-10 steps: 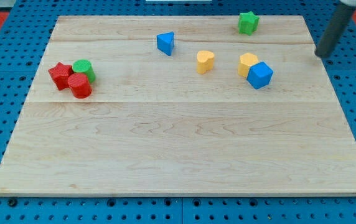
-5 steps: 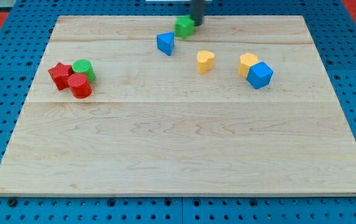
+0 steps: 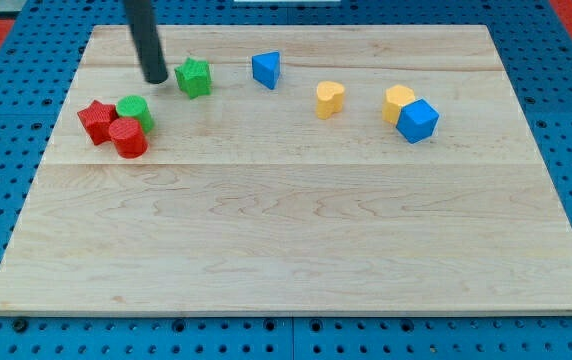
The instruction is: Push the green star to the top right of the red star
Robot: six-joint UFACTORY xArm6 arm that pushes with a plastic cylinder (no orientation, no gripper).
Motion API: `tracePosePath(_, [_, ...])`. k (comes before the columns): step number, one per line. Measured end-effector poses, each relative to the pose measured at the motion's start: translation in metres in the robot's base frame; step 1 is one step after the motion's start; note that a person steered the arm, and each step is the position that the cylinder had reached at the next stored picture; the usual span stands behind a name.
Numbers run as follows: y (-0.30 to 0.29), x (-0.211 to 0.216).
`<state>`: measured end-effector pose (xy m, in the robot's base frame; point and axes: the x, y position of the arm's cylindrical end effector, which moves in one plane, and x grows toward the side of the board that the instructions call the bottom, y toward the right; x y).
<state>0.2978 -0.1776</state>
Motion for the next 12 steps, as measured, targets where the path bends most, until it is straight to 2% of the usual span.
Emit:
tracePosePath(1, [0.016, -0.058])
tracePosePath(2, [0.089, -0.07])
tracePosePath(3, [0.096, -0.019])
tracePosePath(4, [0.027, 0.027])
tracePosePath(5, [-0.017, 0.044])
tracePosePath(6, [0.038, 0.002])
tracePosePath(7, [-0.005, -0.017])
tracePosePath(8, [-0.041, 0.01])
tracePosePath(10, [-0.033, 0.037])
tracePosePath(11, [0.006, 0.013])
tracePosePath(12, [0.022, 0.0])
